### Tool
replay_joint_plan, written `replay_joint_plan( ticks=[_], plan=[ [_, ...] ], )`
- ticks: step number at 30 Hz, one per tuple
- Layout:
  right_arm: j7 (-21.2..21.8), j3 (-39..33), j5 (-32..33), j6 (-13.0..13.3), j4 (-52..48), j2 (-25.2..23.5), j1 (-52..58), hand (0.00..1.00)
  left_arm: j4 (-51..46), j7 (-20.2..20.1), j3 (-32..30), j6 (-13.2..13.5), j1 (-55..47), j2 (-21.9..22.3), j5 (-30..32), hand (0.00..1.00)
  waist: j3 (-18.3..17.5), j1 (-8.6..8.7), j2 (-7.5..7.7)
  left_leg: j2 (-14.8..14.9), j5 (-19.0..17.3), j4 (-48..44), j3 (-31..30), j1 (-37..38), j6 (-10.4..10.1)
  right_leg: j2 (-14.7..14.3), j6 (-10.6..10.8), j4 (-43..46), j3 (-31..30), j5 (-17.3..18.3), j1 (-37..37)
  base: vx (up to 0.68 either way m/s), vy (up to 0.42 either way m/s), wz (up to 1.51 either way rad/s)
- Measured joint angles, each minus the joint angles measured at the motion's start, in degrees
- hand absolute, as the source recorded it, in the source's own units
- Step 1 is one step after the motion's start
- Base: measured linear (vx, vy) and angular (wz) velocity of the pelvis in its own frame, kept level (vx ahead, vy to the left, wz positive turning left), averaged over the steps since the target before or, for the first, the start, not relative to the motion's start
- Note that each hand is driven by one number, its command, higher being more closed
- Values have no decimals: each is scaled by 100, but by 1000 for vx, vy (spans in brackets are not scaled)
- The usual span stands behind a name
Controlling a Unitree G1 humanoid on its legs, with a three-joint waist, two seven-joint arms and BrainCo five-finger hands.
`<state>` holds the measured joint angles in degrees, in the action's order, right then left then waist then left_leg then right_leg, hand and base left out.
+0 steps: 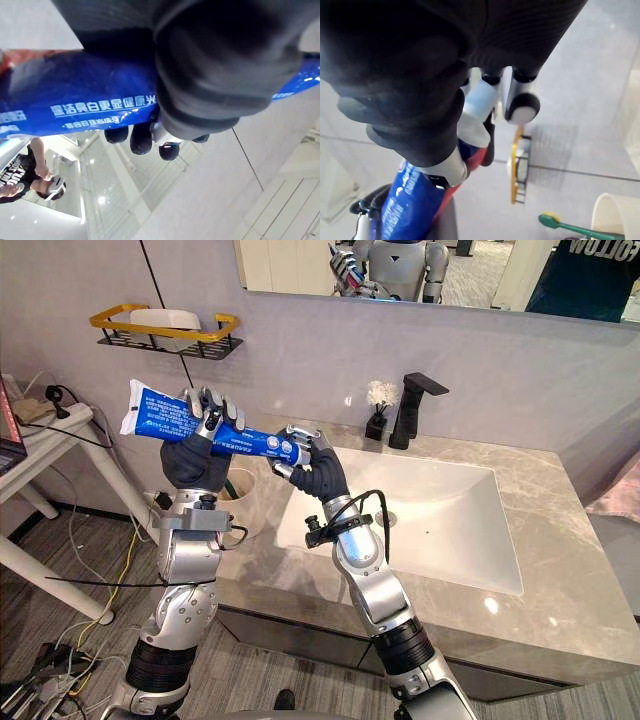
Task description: Organize washtable
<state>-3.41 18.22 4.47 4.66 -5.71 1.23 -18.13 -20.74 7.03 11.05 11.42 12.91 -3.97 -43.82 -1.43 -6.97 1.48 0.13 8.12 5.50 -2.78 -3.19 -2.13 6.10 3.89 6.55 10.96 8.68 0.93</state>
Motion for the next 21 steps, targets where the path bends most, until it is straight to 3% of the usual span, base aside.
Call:
replay_joint_plan(
  ticks=[8,14,21],
  plan=[
    [426,-180,457,-18,1,79,377,0,3,-333,-123,-171,-34,-485,828,100,-1,21,1,38,0,-2,113,6,0,-34,-17,-103,-87,-98,-3,-12,0,-9],
    [541,-420,662,-18,1,194,521,0,4,-319,-682,-171,-25,-848,1296,100,-3,41,-2,71,0,-1,148,7,-1,-74,-40,-203,-146,-174,6,-11,0,-6],
    [715,-424,686,-17,0,271,802,0,-139,-323,-930,-168,-26,-994,1571,100,-23,40,-3,72,-1,-1,137,8,-2,-91,-80,-337,-107,-213,79,5,-1,2]
  ],
)
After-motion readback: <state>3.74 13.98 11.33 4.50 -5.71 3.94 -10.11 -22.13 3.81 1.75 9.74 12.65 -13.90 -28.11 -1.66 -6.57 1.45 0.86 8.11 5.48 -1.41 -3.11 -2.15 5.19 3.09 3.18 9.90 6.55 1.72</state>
